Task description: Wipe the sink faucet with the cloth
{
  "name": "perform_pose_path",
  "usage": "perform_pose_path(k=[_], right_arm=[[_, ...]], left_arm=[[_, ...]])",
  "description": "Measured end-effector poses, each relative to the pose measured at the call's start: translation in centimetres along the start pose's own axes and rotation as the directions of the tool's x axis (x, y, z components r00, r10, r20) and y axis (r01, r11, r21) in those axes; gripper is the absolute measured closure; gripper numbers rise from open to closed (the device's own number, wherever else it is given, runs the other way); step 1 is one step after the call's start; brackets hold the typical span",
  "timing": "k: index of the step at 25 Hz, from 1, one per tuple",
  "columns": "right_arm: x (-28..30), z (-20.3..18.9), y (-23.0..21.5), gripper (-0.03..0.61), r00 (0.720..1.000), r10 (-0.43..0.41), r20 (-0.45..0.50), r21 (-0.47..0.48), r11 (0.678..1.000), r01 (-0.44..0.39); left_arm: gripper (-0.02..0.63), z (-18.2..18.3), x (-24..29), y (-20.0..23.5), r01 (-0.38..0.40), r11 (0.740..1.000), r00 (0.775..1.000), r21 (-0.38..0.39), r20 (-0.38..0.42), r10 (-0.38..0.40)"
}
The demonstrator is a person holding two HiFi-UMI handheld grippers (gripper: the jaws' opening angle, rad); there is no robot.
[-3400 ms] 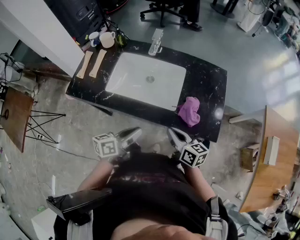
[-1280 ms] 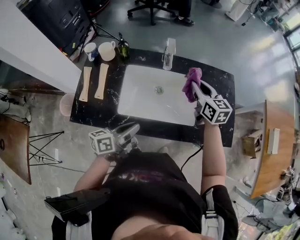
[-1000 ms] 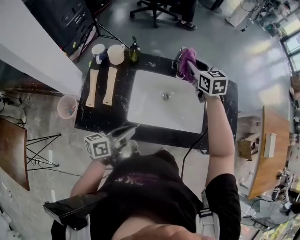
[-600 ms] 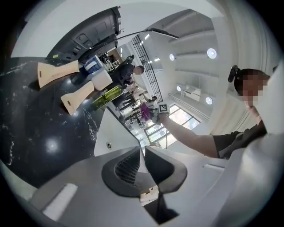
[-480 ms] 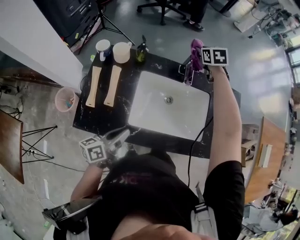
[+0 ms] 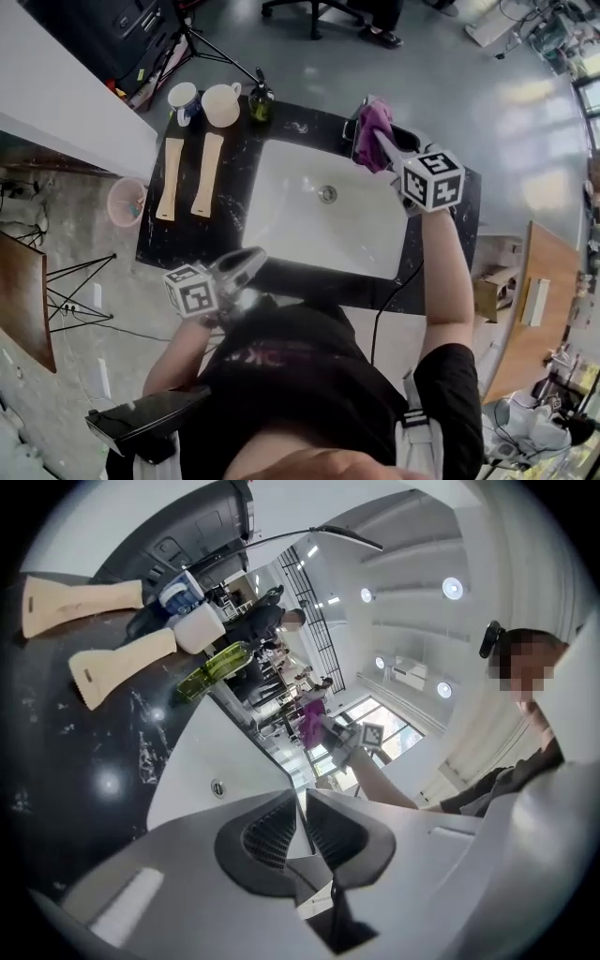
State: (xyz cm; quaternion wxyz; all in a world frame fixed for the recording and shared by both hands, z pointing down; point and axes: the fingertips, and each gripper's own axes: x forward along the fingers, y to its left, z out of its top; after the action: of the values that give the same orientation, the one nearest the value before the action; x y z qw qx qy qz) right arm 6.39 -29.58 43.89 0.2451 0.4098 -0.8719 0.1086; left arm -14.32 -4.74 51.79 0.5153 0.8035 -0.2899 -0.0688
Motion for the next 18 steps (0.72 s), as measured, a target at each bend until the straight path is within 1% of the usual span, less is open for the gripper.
perform_pose_path(k=[2, 3, 6, 8, 10, 12, 15, 17, 18], right_arm=[[-2.5, -1.8, 2.6, 0.497, 0.999, -0.006, 0.052, -0.050, 0.999, 0.008], [-3.0, -2.9, 3.5, 0.497, 0.998, -0.014, 0.055, -0.079, 0.997, 0.018], [-1.7, -5.5, 4.8, 0.497, 1.000, -0.018, -0.006, -0.201, 0.980, 0.016], [0.1, -5.7, 4.6, 0.497, 0.999, -0.018, -0.039, -0.275, 0.961, 0.006], [1.8, -5.6, 3.4, 0.497, 0.997, -0.031, -0.066, -0.311, 0.950, 0.009], [3.2, -5.3, 1.5, 0.497, 0.996, -0.048, -0.070, -0.281, 0.959, 0.026], [4.2, -5.1, -1.0, 0.497, 0.997, -0.068, -0.027, -0.164, 0.984, 0.063], [4.1, -5.2, -1.4, 0.497, 0.997, -0.075, 0.002, -0.100, 0.992, 0.075], [4.0, -5.3, -1.4, 0.498, 0.997, -0.078, 0.009, -0.083, 0.993, 0.078]], left_arm=[[0.583, 0.0, 1.2, -0.4, 0.011, 1.000, 1.000, 0.003, -0.020, -0.011], [0.583, 0.0, 1.8, -0.6, 0.015, 1.000, 0.999, 0.005, -0.030, -0.015], [0.583, -0.4, 3.1, -1.0, 0.017, 1.000, 0.998, 0.006, -0.057, -0.016], [0.583, -0.8, 3.7, -1.2, 0.010, 1.000, 0.998, 0.007, -0.065, -0.009], [0.583, -0.9, 4.2, -1.3, 0.001, 1.000, 0.998, 0.006, -0.063, 0.000], [0.583, -1.0, 4.5, -1.4, -0.011, 1.000, 0.998, 0.006, -0.054, 0.011], [0.583, -1.0, 4.1, -1.4, -0.028, 1.000, 0.999, 0.008, -0.034, 0.029], [0.583, -0.9, 3.5, -1.4, -0.038, 0.999, 0.999, 0.006, -0.020, 0.039], [0.583, -0.8, 3.2, -1.5, -0.042, 0.999, 0.999, 0.006, -0.014, 0.042]])
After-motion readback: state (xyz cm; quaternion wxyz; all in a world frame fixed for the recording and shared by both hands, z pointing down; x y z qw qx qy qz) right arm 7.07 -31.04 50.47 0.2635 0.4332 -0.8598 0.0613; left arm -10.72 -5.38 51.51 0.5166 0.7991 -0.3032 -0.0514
